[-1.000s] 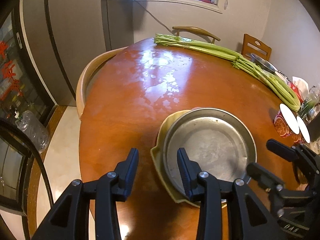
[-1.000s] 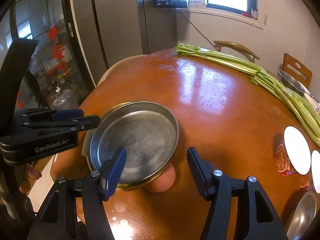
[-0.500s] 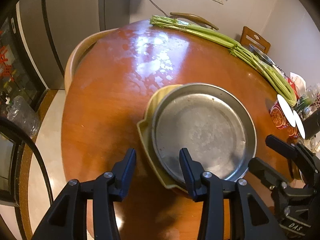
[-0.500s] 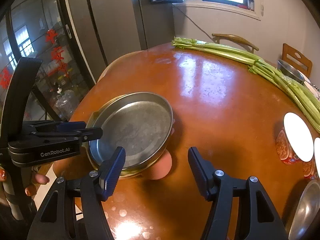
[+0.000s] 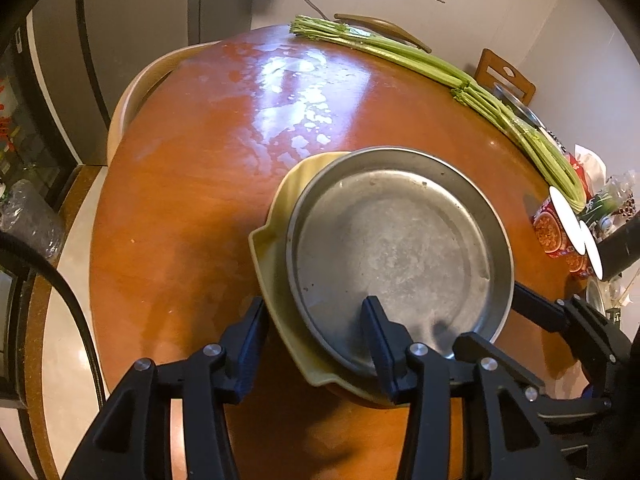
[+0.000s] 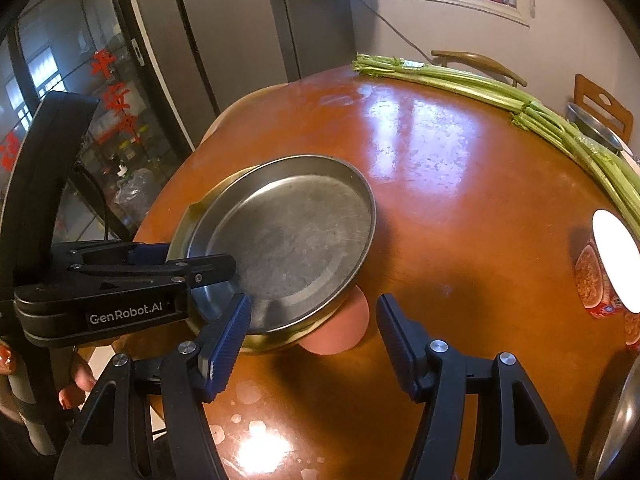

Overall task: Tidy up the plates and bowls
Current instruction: 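Settle the silver tray flat on the cream dish with the left gripper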

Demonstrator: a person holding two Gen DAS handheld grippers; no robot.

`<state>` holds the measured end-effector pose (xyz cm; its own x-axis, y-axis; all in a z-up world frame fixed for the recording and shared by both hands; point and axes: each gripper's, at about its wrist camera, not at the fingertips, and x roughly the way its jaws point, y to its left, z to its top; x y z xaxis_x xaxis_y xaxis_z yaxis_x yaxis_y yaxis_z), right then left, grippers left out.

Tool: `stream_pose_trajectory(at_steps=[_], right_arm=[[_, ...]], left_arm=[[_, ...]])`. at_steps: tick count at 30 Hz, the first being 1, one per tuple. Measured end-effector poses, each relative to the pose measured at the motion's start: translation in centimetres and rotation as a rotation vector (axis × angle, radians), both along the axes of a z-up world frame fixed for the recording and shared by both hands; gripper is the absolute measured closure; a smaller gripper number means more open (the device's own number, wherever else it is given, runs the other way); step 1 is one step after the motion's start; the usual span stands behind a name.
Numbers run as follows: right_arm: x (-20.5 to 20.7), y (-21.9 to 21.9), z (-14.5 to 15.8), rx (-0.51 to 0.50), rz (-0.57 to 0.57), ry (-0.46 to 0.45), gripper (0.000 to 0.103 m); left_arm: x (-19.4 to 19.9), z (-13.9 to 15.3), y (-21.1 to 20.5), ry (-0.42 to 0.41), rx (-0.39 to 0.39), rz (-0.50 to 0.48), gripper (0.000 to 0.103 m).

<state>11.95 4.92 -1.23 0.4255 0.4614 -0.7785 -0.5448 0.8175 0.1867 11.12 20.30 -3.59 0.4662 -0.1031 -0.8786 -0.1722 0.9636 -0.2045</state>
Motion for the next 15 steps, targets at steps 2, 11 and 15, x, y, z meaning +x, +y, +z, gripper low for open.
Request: stream_pose_trajectory(at_steps=[2, 11, 15], right_arm=[[-0.2, 0.1, 0.0, -0.003, 0.001, -0.001, 0.036], [0.5, -1.0, -0.3, -0.014, -0.030, -0.002, 0.036], [1.1, -2.2, -0.5, -0.016, -0.062, 0.003, 0.036]], left_arm=[[0.2, -0.1, 0.0, -0.002, -0.015, -0.007, 0.055], [2.5, -0.3, -2.1, 0.001, -0.036, -0.059, 0.055], [3.6, -0.3, -3.3, 0.003, -0.033, -0.082, 0.055]])
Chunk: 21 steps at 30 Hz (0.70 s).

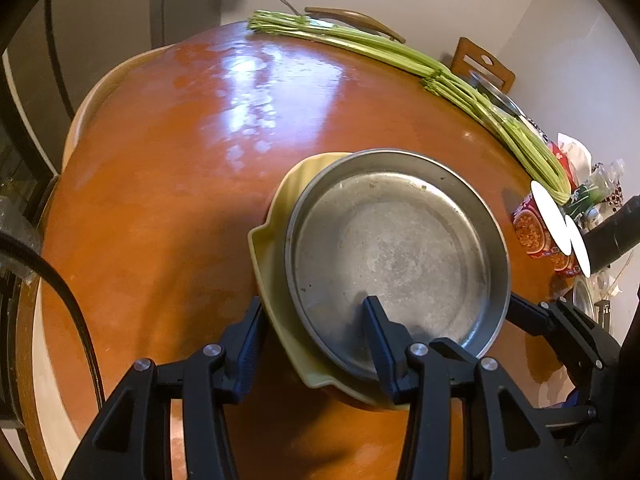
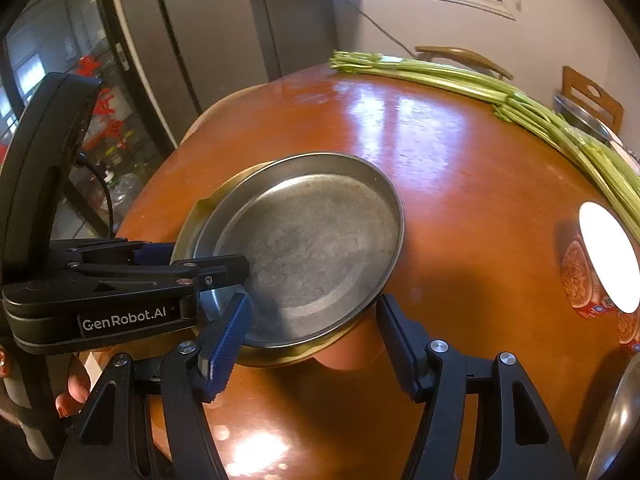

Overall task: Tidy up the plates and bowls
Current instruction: 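Settle the silver tray flat on the cream dish with the left gripper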

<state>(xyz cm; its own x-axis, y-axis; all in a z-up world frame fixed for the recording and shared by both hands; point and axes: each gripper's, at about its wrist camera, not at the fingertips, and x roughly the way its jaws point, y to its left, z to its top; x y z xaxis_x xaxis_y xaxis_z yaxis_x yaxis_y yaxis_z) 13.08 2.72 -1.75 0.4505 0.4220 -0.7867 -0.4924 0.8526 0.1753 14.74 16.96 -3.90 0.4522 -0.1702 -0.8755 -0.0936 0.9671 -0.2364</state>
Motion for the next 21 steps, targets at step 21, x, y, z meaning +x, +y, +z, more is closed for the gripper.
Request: stream_pose_trajectory(at_steps=[21], right_arm=[[2.3, -4.1, -0.1, -0.010, -0.092, 0.009, 0.036]], left_arm=[[3.6, -0.1, -3.9, -0.007, 0.012, -0.074, 0.054]])
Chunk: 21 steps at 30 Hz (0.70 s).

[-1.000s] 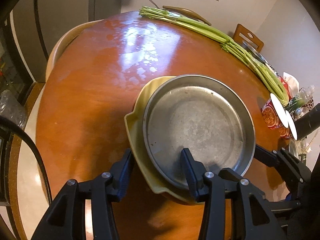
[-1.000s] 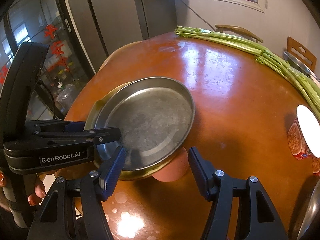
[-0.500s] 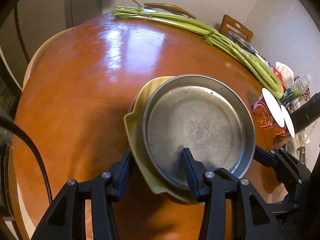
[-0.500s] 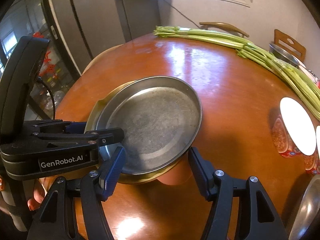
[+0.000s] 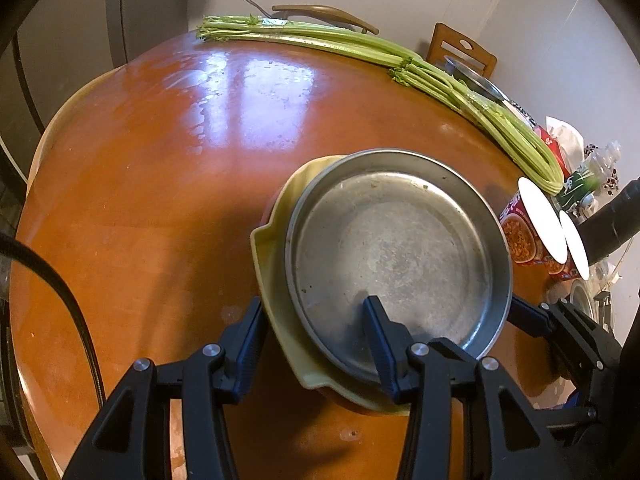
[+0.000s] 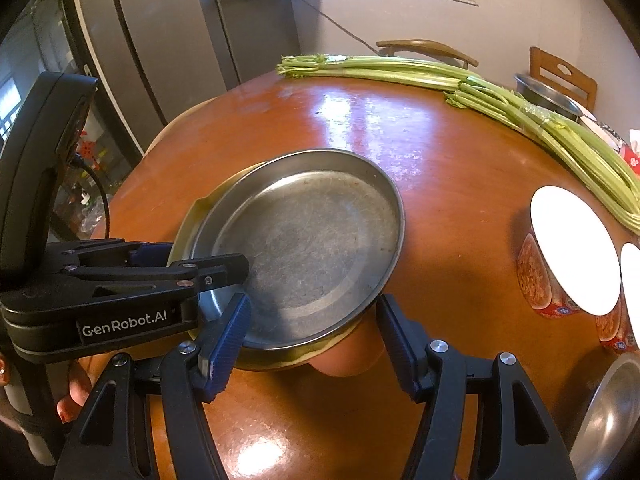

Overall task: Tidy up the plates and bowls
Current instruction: 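Settle the silver tray flat on the cream dish with the left gripper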

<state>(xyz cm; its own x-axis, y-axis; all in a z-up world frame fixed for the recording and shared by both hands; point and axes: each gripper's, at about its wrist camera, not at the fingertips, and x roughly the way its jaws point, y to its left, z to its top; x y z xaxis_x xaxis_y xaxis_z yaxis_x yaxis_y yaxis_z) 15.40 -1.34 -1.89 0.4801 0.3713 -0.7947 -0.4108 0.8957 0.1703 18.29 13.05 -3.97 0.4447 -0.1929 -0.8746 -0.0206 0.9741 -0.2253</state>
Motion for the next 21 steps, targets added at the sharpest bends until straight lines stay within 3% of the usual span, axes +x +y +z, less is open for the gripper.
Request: stream_pose_trajectory(at_steps=[21], right_arm=[[-1.3, -0.9, 1.6, -0.010, -0.044, -0.066, 0.036]], left_arm=[[-2.5, 2.2, 1.4, -0.077, 0.020, 0.059, 0.054]])
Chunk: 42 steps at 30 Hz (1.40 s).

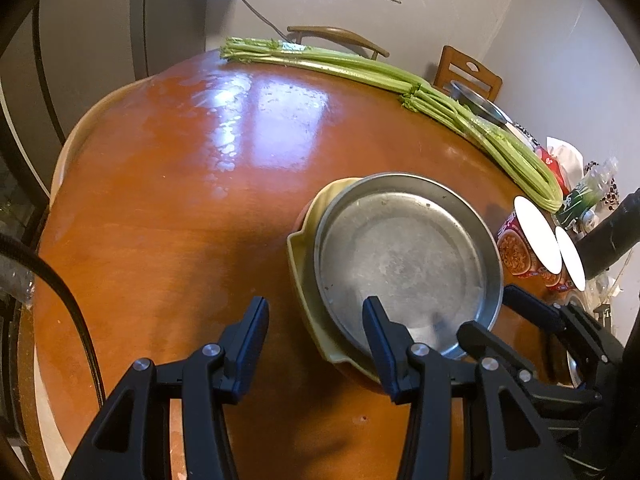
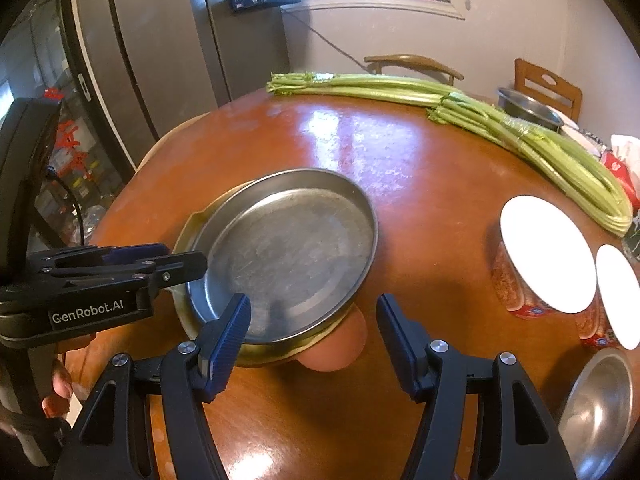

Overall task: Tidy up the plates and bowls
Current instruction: 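Open the left gripper and withdraw from the silver tray, then move the left gripper toward the rim of the deep steel bowl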

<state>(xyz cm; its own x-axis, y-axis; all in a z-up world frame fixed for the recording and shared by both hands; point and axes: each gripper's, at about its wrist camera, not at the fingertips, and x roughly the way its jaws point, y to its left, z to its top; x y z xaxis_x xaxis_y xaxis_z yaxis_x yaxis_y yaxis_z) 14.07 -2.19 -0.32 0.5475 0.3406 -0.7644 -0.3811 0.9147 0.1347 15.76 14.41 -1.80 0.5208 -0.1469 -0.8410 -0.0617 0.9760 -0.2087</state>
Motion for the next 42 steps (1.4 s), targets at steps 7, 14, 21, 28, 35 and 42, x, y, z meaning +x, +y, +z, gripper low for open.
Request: stream_pose_trajectory(at_steps=[7, 14, 21, 28, 35, 42], right_arm=[[-1.4, -1.0, 2.0, 0.019, -0.025, -0.077, 0.036], [-3.0, -2.5, 3.8, 0.031, -0.051, -0.142, 0.036], [-4.7, -5.1, 5.3, 0.049, -0.074, -0.188, 0.036], [-5.6, -9.4, 6.2, 0.070, -0.136, -0.214, 0.036], [-6.1, -13.9, 6.5, 0.057, -0.206, -0.240, 0.035], [-6.0, -18.6, 6.4, 0.059, -0.291, -0.241, 0.035]], left_arm=[[-1.8, 1.4, -0.5, -0.041, 0.027, 0.004, 0.054], [-3.6, 3.7, -1.6, -0.099, 0.044, 0.001, 0.054], [-4.6, 5.5, -3.9, -0.142, 0.068, -0.018, 0.053], [-4.6, 6.3, -8.4, -0.160, 0.091, -0.073, 0.053], [-3.8, 6.6, -13.0, -0.181, 0.084, -0.137, 0.052], [-2.9, 6.1, -17.3, -0.162, 0.093, -0.216, 0.052]])
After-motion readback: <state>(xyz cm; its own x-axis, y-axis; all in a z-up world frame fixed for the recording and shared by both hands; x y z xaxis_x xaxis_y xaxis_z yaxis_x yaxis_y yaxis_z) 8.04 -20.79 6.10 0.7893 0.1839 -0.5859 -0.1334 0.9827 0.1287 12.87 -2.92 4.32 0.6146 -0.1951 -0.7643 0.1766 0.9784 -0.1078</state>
